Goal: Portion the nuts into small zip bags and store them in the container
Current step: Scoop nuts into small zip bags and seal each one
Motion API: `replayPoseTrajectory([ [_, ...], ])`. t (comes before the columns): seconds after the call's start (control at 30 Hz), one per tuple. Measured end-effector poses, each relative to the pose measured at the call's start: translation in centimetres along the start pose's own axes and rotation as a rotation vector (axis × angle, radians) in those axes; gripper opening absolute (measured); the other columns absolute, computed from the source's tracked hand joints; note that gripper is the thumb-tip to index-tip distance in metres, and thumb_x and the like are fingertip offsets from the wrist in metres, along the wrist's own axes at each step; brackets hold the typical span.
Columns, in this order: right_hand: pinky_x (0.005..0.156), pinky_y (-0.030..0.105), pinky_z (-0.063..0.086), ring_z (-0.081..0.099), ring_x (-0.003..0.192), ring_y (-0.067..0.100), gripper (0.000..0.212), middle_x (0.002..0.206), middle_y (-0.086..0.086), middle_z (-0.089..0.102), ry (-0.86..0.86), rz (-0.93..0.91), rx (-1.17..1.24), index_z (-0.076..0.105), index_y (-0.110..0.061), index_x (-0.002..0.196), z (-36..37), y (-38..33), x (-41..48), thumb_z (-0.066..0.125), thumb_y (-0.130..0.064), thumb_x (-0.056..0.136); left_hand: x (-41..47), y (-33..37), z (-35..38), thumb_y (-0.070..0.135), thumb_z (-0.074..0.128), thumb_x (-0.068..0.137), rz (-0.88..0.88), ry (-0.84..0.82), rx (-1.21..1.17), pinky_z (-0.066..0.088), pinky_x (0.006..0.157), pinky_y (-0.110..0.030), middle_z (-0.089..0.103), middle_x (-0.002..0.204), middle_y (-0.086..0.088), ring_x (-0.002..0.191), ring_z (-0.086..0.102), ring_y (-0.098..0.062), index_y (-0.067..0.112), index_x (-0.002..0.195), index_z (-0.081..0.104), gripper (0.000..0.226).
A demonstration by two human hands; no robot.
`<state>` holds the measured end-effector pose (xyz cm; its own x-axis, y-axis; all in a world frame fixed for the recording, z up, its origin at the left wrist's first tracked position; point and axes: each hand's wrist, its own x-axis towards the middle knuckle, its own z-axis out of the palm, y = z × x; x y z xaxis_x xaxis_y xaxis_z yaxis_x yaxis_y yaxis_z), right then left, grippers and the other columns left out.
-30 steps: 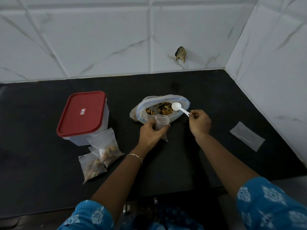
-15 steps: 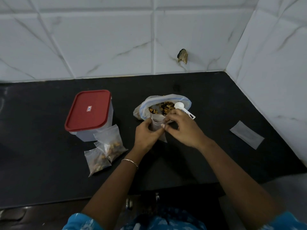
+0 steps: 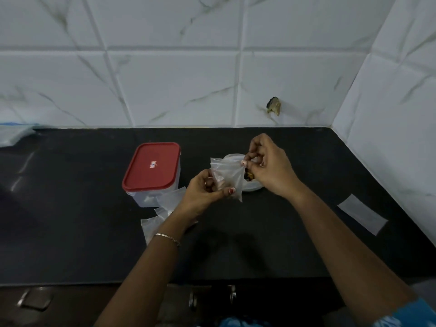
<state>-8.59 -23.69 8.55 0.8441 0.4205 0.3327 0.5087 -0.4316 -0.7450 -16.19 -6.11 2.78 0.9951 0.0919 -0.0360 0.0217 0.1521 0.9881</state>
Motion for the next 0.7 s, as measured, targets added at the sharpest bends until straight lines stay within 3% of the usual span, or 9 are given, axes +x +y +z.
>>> replayPoseTrajectory([
  [0.13, 0.077, 0.029, 0.050, 0.061, 0.085, 0.010, 0.033, 0.088, -0.003, 0.063, 0.074, 0.007, -0.042, 0.039, -0.026, 0.092, 0.6, -0.6, 0.5, 0.067, -0.009, 0.087, 0.2, 0.9, -0.3, -0.008, 0.073, 0.076, 0.051, 0.018, 0.032, 0.056, 0.073, -0.021, 0.073, 0.097, -0.007, 0.091, 0.072, -0.014, -0.004, 0.115, 0.056, 0.043],
  [0.27, 0.072, 0.021, 0.047, 0.058, 0.081, 0.006, 0.029, 0.092, -0.001, 0.064, 0.040, 0.106, 0.215, 0.044, -0.020, 0.104, 1.0, -1.4, 0.7, 0.068, -0.015, 0.088, 0.1, 1.4, -0.5, -0.011, 0.073, 0.075, 0.103, 0.056, 0.032, 0.056, 0.071, -0.021, 0.073, 0.094, -0.009, 0.088, 0.072, -0.013, -0.009, 0.110, 0.057, 0.039],
  [0.37, 0.066, 0.011, 0.046, 0.059, 0.080, 0.002, 0.035, 0.096, 0.002, 0.066, 0.042, 0.121, 0.270, 0.044, -0.018, 0.107, 1.4, -1.8, 0.7, 0.072, -0.015, 0.086, -0.1, 2.1, -0.6, -0.008, 0.074, 0.075, 0.127, 0.051, 0.057, 0.056, 0.070, -0.021, 0.073, 0.094, -0.009, 0.087, 0.072, -0.013, -0.006, 0.110, 0.058, 0.039],
  [0.47, 0.067, 0.012, 0.048, 0.058, 0.074, 0.004, 0.033, 0.092, 0.007, 0.068, 0.094, 0.094, 0.290, 0.046, -0.016, 0.103, 1.7, -2.4, 0.7, 0.072, -0.009, 0.084, -0.1, 2.6, -0.7, 0.001, 0.075, 0.078, 0.152, 0.036, 0.065, 0.059, 0.076, -0.029, 0.070, 0.100, -0.019, 0.092, 0.069, -0.021, -0.004, 0.114, 0.057, 0.041],
  [0.6, 0.063, 0.013, 0.047, 0.056, 0.072, 0.013, 0.030, 0.085, 0.004, 0.069, 0.091, 0.069, 0.324, 0.052, -0.012, 0.102, 1.4, -3.1, 0.7, 0.074, -0.007, 0.082, 0.1, 3.3, -0.9, 0.024, 0.059, 0.093, 0.194, 0.138, 0.028, 0.056, 0.075, -0.030, 0.068, 0.097, -0.005, 0.090, 0.067, -0.018, 0.006, 0.115, 0.058, 0.028],
  [0.7, 0.059, 0.012, 0.047, 0.055, 0.071, 0.013, 0.024, 0.083, 0.007, 0.066, 0.082, 0.067, 0.353, 0.057, -0.013, 0.097, 1.1, -3.4, 0.7, 0.073, -0.004, 0.082, 0.4, 4.0, -1.1, 0.020, 0.054, 0.098, 0.233, 0.220, -0.011, 0.051, 0.073, -0.034, 0.065, 0.091, -0.007, 0.083, 0.060, -0.021, 0.007, 0.110, 0.060, 0.019],
])
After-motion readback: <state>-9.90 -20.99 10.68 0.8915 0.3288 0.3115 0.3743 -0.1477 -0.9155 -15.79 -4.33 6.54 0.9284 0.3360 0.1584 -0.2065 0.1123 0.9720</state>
